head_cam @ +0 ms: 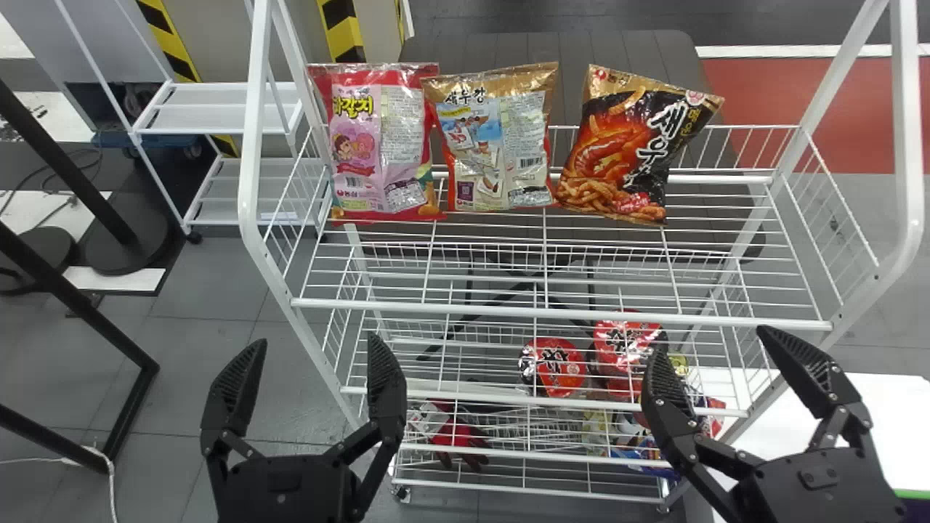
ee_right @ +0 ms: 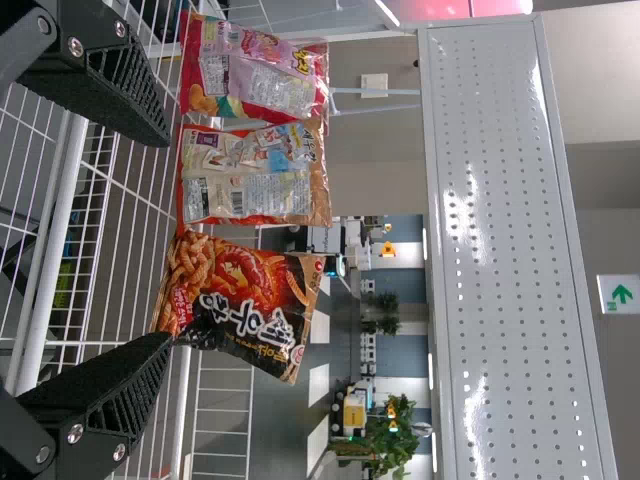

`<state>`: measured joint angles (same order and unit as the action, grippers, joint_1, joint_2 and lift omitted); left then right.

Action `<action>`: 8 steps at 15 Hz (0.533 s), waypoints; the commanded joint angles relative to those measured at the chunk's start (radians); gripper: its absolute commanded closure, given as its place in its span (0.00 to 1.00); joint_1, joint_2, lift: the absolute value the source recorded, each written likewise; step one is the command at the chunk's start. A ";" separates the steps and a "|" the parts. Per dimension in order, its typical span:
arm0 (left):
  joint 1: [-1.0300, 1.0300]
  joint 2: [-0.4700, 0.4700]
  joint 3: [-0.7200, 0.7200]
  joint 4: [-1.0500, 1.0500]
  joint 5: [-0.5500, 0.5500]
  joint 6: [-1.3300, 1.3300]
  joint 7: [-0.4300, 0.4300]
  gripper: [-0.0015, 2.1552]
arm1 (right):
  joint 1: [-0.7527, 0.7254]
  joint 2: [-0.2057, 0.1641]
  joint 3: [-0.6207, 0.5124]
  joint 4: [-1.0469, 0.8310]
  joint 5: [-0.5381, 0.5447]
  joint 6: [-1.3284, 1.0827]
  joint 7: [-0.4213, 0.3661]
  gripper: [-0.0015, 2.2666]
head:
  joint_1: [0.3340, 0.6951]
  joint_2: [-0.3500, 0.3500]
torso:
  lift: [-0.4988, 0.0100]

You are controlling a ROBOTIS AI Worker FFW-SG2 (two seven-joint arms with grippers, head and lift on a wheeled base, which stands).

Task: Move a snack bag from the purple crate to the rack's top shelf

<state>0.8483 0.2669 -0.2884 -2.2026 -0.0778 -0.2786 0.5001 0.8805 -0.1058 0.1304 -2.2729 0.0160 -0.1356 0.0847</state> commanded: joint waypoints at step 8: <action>0.005 -0.001 -0.005 -0.002 -0.007 -0.007 0.012 0.04 | 0.002 -0.018 -0.008 -0.020 0.004 0.086 0.020 0.06 | 1.00 0.62 | 0.98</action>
<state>0.8512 0.2664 -0.2897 -2.2045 -0.0800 -0.2835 0.5069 0.8819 -0.1167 0.1279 -2.2849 0.0199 -0.0832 0.0942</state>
